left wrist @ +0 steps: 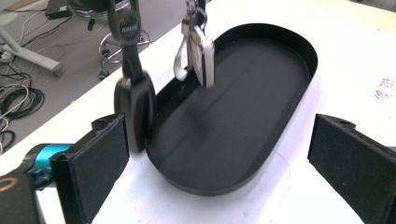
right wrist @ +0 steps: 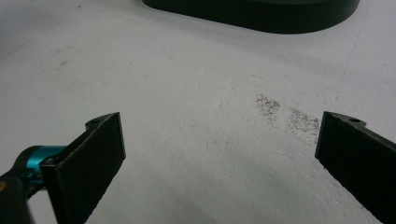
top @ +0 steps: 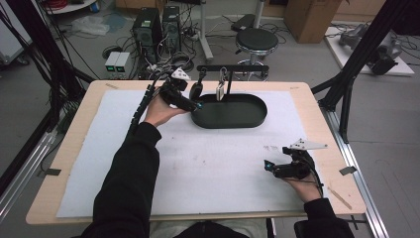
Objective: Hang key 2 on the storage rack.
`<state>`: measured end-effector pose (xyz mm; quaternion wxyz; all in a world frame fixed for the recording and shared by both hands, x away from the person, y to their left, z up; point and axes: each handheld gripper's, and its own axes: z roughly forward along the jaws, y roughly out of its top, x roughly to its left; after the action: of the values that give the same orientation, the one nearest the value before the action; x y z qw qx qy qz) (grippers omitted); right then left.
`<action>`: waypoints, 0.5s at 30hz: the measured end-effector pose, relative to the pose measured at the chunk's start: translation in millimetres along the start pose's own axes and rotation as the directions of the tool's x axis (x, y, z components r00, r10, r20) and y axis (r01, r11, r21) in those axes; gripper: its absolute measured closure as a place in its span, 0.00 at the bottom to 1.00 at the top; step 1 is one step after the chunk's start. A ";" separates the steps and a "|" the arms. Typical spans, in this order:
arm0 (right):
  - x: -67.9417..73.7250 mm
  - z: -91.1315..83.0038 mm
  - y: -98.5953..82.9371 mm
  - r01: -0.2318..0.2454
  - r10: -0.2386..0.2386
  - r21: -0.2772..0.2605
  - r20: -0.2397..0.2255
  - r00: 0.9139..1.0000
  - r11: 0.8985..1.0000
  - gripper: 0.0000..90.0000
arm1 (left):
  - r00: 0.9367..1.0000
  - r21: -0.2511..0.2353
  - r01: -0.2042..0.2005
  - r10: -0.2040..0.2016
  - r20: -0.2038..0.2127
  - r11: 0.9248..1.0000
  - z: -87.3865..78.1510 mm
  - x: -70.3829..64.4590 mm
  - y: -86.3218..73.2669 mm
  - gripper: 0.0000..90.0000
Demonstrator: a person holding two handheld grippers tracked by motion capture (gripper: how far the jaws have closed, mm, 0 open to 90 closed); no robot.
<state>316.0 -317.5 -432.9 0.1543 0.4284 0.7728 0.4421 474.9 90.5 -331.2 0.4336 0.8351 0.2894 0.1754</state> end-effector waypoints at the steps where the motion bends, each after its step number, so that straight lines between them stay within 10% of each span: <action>1: -0.1 -0.2 0.0 0.001 -0.001 0.000 0.001 1.000 1.000 0.01 | 1.000 0.007 -0.003 0.003 0.001 1.000 -0.5 -0.6 -3.5 0.06; 15: 0.3 -0.7 -0.1 0.001 -0.001 -0.001 0.005 1.000 1.000 0.01 | 1.000 0.034 0.006 -0.005 -0.024 0.999 -20.2 0.4 -33.3 0.06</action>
<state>315.2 -317.7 -432.6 0.1566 0.4293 0.7722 0.4414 453.2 118.5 -347.3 0.4163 0.8394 0.2999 0.1795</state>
